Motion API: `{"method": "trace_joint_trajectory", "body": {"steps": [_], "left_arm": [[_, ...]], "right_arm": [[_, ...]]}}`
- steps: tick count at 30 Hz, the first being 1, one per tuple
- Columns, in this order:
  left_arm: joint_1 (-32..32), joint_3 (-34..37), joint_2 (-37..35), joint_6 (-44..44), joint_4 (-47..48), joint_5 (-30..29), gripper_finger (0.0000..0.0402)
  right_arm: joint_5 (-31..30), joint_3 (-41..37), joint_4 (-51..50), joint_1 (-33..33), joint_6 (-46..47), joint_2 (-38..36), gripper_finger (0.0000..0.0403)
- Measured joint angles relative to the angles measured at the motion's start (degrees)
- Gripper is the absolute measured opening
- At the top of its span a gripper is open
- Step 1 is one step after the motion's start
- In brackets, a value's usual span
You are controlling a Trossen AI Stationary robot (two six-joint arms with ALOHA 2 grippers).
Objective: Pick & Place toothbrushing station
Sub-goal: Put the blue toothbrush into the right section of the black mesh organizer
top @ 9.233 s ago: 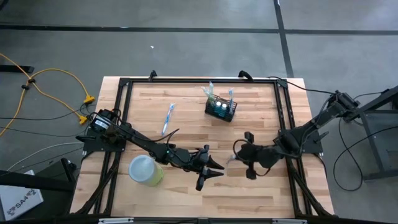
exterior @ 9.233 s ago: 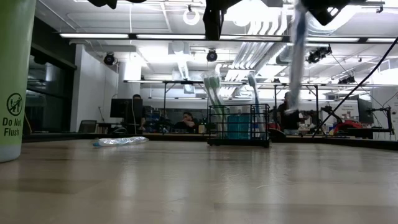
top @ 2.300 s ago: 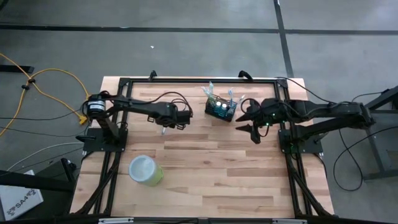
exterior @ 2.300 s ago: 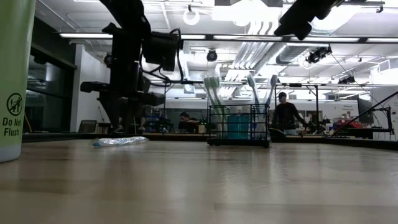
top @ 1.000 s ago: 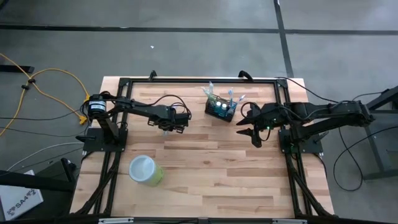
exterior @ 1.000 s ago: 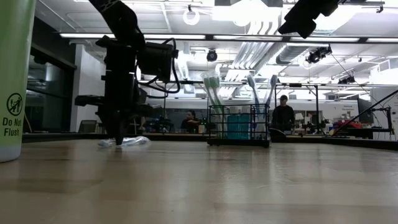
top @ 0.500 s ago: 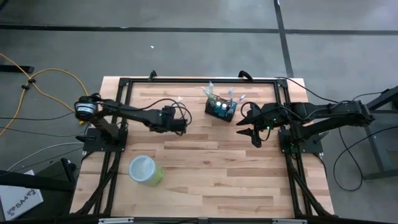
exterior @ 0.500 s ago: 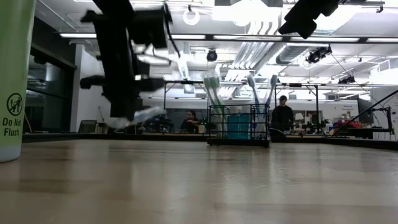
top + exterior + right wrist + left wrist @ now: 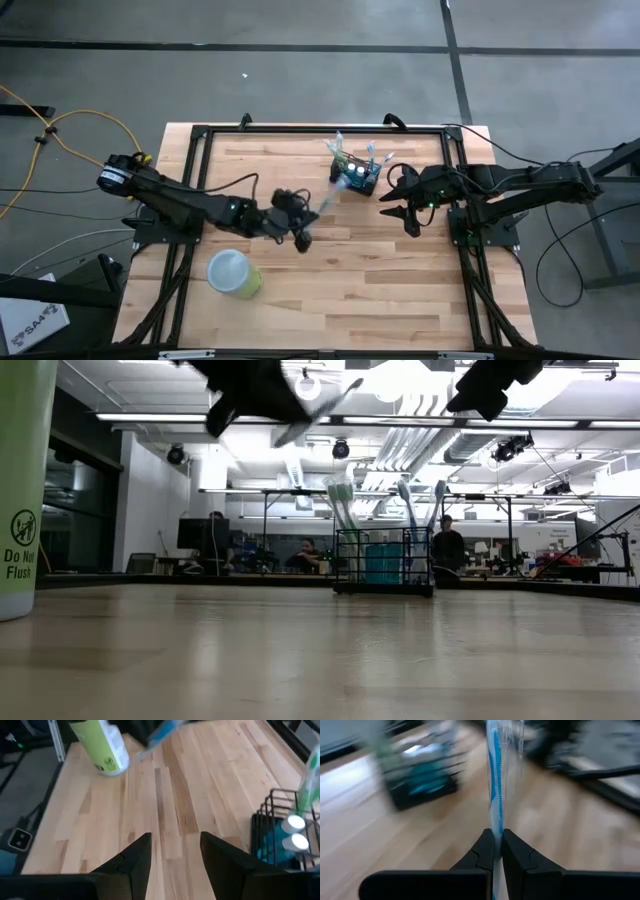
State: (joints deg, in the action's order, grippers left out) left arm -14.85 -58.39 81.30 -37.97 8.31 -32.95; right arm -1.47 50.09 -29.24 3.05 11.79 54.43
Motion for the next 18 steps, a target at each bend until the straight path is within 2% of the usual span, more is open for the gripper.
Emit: {"method": "trace_joint_trajectory", "body": {"steps": [3, 10, 18], "left_arm": [[-0.7, -0.1, 0.4, 5.0, -6.3, 4.4, 0.0007], [-0.5, 0.0, 2.0, 9.9, -12.9, 14.3, 0.0007], [-0.2, 0.0, 3.7, 19.4, -28.0, 33.5, 0.0006]], "right_arm": [[0.3, 0.0, 1.7, 0.0, 0.0, 0.0, 0.0160], [1.9, 0.0, 7.9, 4.1, -3.7, 0.0, 0.0160], [1.6, 0.1, 10.3, 10.5, -6.7, 0.0, 0.0160]]}}
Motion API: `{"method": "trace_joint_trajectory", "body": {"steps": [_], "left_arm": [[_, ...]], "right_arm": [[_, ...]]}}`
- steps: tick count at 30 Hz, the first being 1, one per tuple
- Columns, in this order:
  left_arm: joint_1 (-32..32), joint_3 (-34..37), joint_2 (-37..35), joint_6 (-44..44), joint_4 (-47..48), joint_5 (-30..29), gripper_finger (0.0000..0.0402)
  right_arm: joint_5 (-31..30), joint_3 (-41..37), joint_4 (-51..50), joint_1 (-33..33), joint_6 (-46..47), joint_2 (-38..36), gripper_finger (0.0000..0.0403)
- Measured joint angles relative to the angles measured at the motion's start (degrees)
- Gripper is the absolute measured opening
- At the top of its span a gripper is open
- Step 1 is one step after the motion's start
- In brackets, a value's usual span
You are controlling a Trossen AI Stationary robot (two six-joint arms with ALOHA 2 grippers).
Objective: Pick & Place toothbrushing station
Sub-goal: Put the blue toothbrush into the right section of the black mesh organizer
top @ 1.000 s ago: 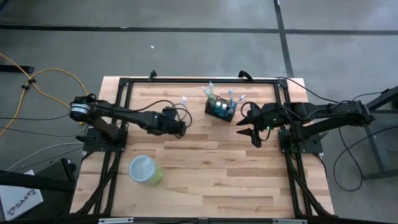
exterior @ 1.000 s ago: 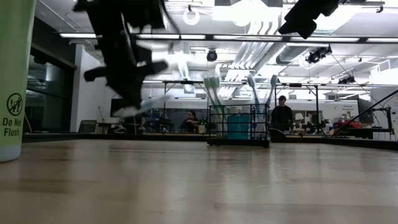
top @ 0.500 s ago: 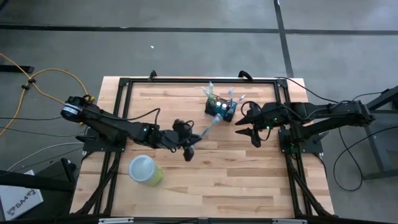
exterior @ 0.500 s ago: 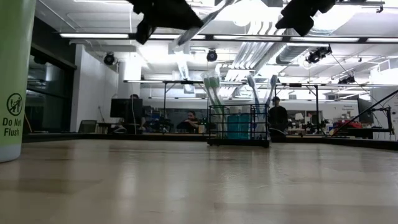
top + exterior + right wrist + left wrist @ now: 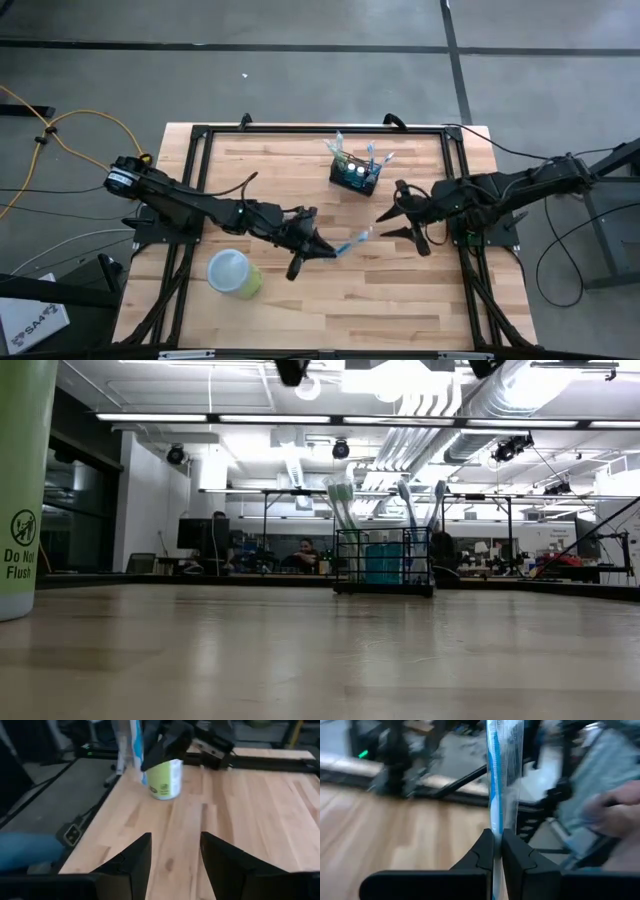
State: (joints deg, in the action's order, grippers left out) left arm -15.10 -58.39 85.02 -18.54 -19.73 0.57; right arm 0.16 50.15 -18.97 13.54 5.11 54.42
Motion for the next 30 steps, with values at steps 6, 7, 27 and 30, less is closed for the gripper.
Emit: {"method": "trace_joint_trajectory", "body": {"steps": [6, 7, 27, 30], "left_arm": [[1.3, 0.0, 3.6, 1.1, -7.6, 10.5, 0.0006], [1.7, 0.0, 4.6, 0.8, -9.3, 12.1, 0.0006], [2.4, 0.0, 14.2, -5.9, -20.5, 20.8, 0.0006], [1.6, 0.0, 14.2, -5.9, -20.7, 21.0, 0.0006]], "right_arm": [[-0.2, 0.0, 4.9, 5.6, -5.9, 0.0, 0.0160], [-0.2, 0.0, 6.4, 6.3, -7.1, 0.2, 0.0160], [-4.1, 0.0, 11.6, 9.4, -9.5, 10.8, 0.0160], [-2.7, 0.0, 13.7, 9.4, -9.5, 12.4, 0.0160]]}}
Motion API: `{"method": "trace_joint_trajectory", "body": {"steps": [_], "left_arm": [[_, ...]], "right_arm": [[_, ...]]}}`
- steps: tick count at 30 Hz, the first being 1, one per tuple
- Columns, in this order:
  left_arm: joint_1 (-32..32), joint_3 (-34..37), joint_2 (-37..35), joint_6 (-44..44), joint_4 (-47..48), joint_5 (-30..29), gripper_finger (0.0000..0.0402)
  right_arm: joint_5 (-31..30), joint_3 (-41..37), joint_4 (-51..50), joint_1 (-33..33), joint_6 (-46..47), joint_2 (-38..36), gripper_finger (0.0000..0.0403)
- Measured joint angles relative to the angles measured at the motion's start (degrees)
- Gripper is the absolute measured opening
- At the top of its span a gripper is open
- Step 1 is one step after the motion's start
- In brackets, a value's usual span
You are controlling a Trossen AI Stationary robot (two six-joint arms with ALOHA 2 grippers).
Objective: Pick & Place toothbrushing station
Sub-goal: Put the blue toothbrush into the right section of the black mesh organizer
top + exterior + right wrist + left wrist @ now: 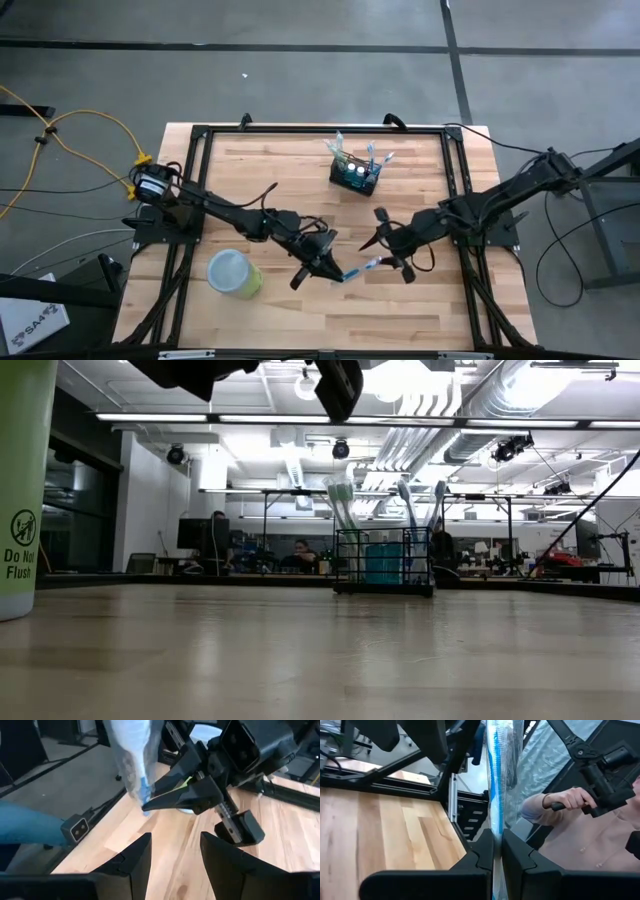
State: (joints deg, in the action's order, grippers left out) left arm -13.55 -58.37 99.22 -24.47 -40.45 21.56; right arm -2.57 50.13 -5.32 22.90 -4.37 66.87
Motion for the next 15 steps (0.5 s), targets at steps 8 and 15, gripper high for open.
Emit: {"method": "trace_joint_trajectory", "body": {"steps": [8, 15], "left_arm": [[-1.4, 0.0, 0.0, 0.0, 1.8, -0.1, 0.0006], [-1.4, 0.0, 0.0, 0.0, 2.1, -0.4, 0.0006]], "right_arm": [[3.2, 0.0, 4.6, 0.1, -1.2, 0.6, 0.0160], [4.1, 0.0, 5.8, 2.1, -1.9, 0.6, 0.0160]]}}
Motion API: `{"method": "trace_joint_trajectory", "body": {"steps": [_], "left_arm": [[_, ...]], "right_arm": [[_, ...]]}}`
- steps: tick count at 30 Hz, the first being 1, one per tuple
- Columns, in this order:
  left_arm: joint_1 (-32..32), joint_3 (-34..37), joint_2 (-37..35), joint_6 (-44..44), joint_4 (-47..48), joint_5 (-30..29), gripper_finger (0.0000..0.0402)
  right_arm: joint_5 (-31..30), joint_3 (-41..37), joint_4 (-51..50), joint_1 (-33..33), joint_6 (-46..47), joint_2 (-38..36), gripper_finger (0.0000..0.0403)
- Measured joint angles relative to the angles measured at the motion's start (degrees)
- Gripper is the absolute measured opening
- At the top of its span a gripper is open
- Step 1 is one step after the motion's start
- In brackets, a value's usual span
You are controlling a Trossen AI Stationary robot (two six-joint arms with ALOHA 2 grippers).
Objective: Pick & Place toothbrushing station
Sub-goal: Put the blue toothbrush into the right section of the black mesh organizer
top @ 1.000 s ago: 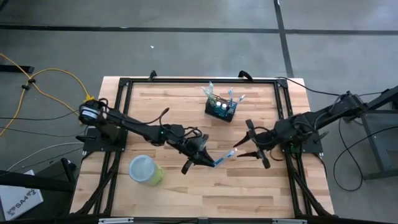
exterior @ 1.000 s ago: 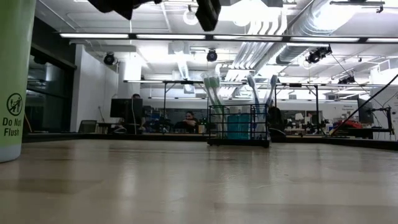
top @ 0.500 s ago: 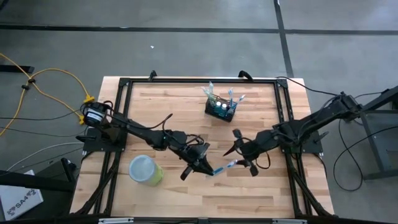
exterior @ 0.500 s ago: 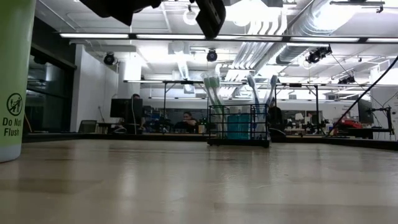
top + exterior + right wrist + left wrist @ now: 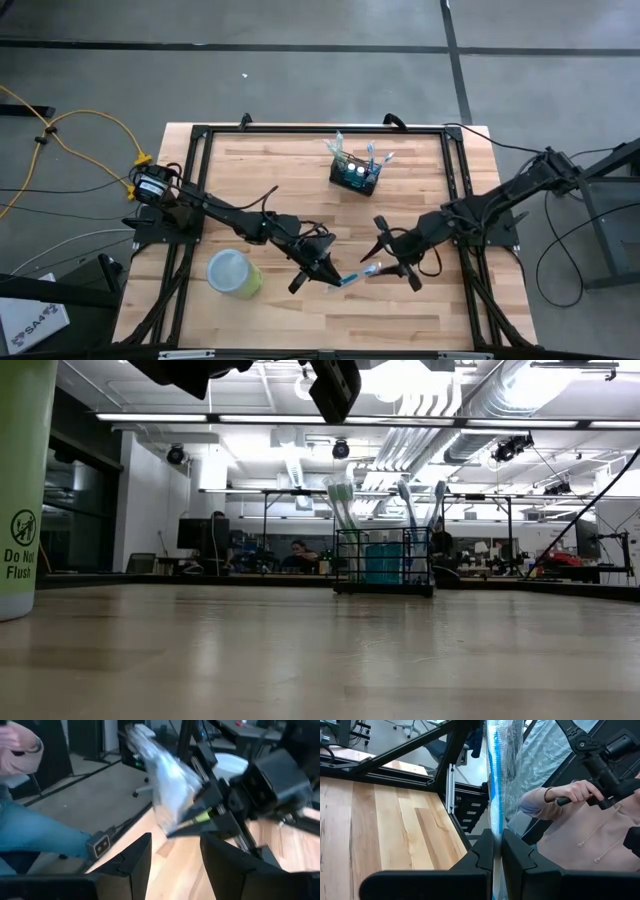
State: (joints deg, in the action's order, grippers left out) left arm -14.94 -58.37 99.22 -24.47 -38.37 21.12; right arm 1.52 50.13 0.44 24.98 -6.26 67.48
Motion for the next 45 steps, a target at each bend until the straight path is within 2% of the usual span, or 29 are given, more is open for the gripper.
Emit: {"method": "trace_joint_trajectory", "body": {"steps": [8, 23, 30, 45], "left_arm": [[0.0, 0.0, 0.0, 0.0, -0.1, -0.5, 0.0006], [0.0, 0.0, 0.0, -0.6, -0.7, -1.5, 0.0006], [0.0, 0.0, 0.0, -0.6, -0.6, -1.8, 0.0006], [0.0, 0.0, 0.0, -0.6, -0.6, -1.8, 0.0006]], "right_arm": [[0.0, 0.0, 4.1, 1.5, -2.9, 0.0, 0.0160], [0.1, 0.0, 5.2, 1.4, -4.0, 0.0, 0.0158], [1.9, 0.0, 7.6, 1.3, -5.2, 1.2, 0.0122], [1.8, 0.0, 9.6, 1.2, -5.7, 3.0, 0.0063]]}}
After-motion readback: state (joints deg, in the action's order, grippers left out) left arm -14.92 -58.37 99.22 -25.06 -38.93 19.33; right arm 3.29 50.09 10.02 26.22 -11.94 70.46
